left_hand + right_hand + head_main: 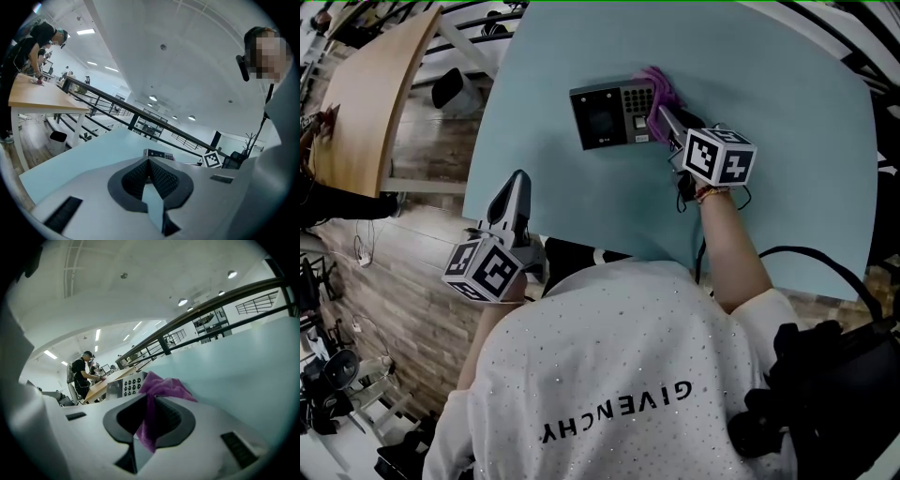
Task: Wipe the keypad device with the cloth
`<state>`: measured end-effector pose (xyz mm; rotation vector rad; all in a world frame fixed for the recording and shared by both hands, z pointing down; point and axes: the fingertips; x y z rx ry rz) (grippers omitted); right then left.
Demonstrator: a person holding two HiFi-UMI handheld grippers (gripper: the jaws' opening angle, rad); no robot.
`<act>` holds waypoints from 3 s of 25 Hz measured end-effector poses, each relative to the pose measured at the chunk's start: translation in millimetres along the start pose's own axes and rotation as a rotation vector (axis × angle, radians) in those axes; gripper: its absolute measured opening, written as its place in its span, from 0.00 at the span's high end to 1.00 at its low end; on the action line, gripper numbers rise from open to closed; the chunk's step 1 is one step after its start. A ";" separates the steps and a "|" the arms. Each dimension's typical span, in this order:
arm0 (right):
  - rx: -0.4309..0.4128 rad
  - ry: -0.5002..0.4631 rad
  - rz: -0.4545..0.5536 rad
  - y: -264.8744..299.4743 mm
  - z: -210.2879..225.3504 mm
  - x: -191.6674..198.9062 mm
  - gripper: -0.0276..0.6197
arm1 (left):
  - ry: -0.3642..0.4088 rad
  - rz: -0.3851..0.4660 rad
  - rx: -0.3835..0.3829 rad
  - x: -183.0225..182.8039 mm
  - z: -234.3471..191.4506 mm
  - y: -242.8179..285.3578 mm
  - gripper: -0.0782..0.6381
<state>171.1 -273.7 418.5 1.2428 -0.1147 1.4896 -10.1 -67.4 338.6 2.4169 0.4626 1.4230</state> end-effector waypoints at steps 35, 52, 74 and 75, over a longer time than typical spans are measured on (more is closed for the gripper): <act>0.109 -0.291 0.350 -188.6 -194.3 32.8 0.88 | 0.079 0.019 0.356 -14.3 6.1 -133.9 0.89; 0.281 -0.080 0.393 -249.0 -296.9 158.6 0.89 | 0.057 -0.088 0.488 53.4 -27.6 -224.0 0.89; 0.401 -0.116 0.306 -263.9 -277.8 178.0 0.89 | 0.026 -0.069 0.470 52.4 -44.0 -222.0 0.89; 0.401 -0.113 0.308 -264.4 -276.5 177.5 0.89 | 0.021 -0.070 0.468 52.3 -43.7 -220.5 0.89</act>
Point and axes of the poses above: the fingertips, and each gripper's own axes: y forward along the fingers, z to its right, x out of its underside, and after that the axes turned 9 degrees about -z, right-handed
